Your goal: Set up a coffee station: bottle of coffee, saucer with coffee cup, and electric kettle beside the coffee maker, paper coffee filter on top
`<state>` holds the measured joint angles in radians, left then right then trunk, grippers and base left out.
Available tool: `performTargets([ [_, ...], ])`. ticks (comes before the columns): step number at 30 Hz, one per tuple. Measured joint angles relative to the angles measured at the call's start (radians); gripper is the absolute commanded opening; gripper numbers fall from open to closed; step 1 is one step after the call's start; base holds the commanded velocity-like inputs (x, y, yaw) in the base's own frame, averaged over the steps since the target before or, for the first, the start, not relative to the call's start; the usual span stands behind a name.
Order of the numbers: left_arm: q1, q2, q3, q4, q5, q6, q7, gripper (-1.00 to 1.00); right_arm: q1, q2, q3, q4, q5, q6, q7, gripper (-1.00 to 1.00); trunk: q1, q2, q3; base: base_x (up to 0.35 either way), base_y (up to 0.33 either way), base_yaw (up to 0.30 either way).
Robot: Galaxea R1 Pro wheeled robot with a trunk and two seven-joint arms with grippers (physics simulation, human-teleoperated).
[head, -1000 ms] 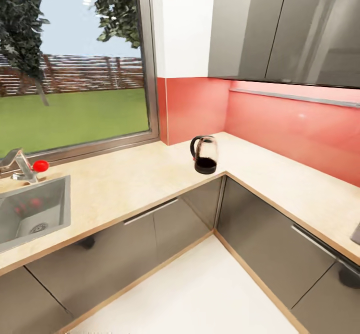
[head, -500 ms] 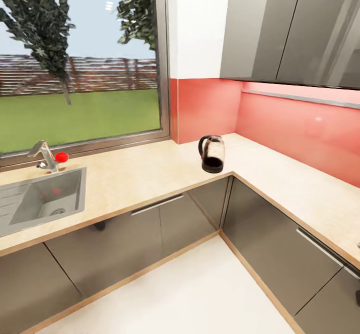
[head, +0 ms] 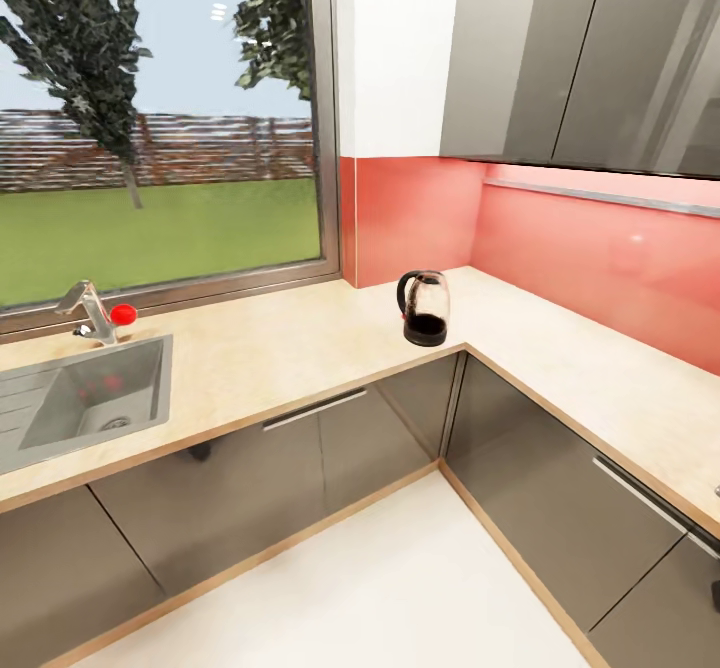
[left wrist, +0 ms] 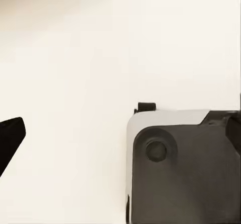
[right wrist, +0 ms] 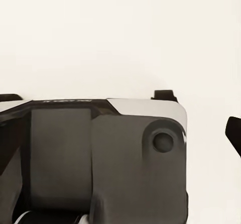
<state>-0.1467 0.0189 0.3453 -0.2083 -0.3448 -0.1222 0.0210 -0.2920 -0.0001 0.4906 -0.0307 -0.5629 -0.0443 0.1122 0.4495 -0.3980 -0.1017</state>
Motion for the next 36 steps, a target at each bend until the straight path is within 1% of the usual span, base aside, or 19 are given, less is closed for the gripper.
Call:
performTargets([
  [1,-0.004,-0.018,0.001,-0.082,-0.011,-0.001,-0.002,1.0,0.0,0.001,-0.001,0.0,-0.001,0.001,0.0,1.0,0.0,0.0,0.0,0.0,0.0,0.0],
  [4,-0.007,-0.044,-0.006,-0.171,-0.031,-0.002,-0.019,1.0,0.0,0.0,-0.001,0.0,-0.002,0.0,0.0,1.0,0.0,0.0,0.0,0.0,0.0,0.0],
  [6,-0.015,-0.071,-0.053,-0.292,-0.053,0.0,-0.076,1.0,0.0,0.0,0.0,0.0,-0.001,-0.001,0.0,1.0,0.0,0.0,0.0,0.0,0.0,0.0],
  [7,-0.028,-0.081,-0.12,-0.424,-0.054,0.009,-0.163,1.0,0.0,0.0,0.001,0.0,-0.001,0.0,0.0,1.0,0.0,0.0,0.0,0.0,0.0,0.0],
  [8,-0.063,-0.086,-0.131,-0.479,-0.052,0.013,-0.193,1.0,0.0,0.0,0.001,0.0,0.0,0.001,0.0,1.0,0.0,0.0,0.0,0.0,0.0,0.0],
  [10,-0.076,-0.104,-0.141,-0.541,-0.05,0.027,-0.257,1.0,0.0,0.0,0.002,0.001,0.0,0.001,0.0,1.0,0.0,0.0,0.0,0.0,0.0,0.0],
  [11,-0.104,-0.116,-0.144,-0.573,-0.049,0.055,-0.31,1.0,0.0,-0.001,0.002,0.001,0.0,0.0,0.0,1.0,0.0,0.0,0.0,0.0,0.0,0.0],
  [12,-0.169,-0.135,-0.146,-0.618,-0.039,0.162,-0.524,1.0,0.0,-0.015,0.002,0.003,0.001,0.0,0.0,1.0,0.0,0.0,0.0,0.0,0.0,0.0],
  [13,-0.293,-0.137,-0.145,-0.622,-0.026,0.185,-0.583,1.0,0.0,-0.019,0.002,0.003,0.001,0.0,0.0,1.0,0.0,0.0,0.001,0.0,0.0,0.0],
  [14,-0.33,-0.137,-0.146,-0.623,-0.02,0.196,-0.607,1.0,0.0,-0.021,0.002,0.003,0.002,0.0,0.0,1.0,0.0,0.0,0.002,0.0,0.0,0.0],
  [15,-0.32,-0.137,-0.146,-0.624,-0.013,0.22,-0.647,1.0,0.0,-0.023,0.003,0.003,0.002,0.0,0.0,1.0,0.0,0.0,0.003,0.0,0.0,0.0],
  [16,-0.37,-0.138,-0.147,-0.625,0.0,0.269,-0.707,1.0,0.0,-0.023,0.003,0.004,0.002,0.0,0.0,1.0,0.0,0.0,0.005,0.0,0.0,0.0],
  [19,-0.466,-0.14,-0.147,-0.626,0.008,0.334,-0.757,1.0,0.0,-0.024,0.003,0.004,0.003,0.0,0.0,1.0,0.0,0.0,0.009,0.0,0.0,0.0],
  [22,-0.535,-0.142,-0.147,-0.626,0.01,0.362,-0.771,1.0,0.0,-0.024,0.003,0.004,0.003,0.0,0.0,1.0,0.0,0.0,0.014,0.0,0.0,0.0],
  [24,-0.601,-0.146,-0.147,-0.626,0.012,0.435,-0.821,1.0,0.0,-0.023,0.003,0.004,0.003,0.0,0.0,1.0,0.0,0.0,0.017,0.0,0.0,0.0],
  [28,-0.663,-0.148,-0.147,-0.626,0.023,0.477,-0.876,1.0,0.0,-0.025,0.002,0.004,0.002,0.0,0.0,1.0,0.0,0.0,0.019,0.0,0.0,0.0],
  [30,-0.699,-0.147,-0.147,-0.625,0.043,0.489,-0.884,1.0,0.0,-0.025,0.002,0.003,0.001,0.0,0.0,1.0,0.0,0.0,0.02,0.0,0.0,0.0],
  [34,-0.72,-0.146,-0.148,-0.625,0.048,0.54,-0.886,1.0,0.0,-0.025,0.002,0.003,0.001,0.0,0.0,1.0,0.0,0.0,0.02,0.0,0.0,0.0],
  [36,-0.752,-0.14,-0.149,-0.625,0.049,0.577,-0.887,1.0,0.0,-0.026,0.002,0.004,0.001,0.0,0.0,1.0,0.0,0.0,0.021,0.0,0.0,0.0],
])
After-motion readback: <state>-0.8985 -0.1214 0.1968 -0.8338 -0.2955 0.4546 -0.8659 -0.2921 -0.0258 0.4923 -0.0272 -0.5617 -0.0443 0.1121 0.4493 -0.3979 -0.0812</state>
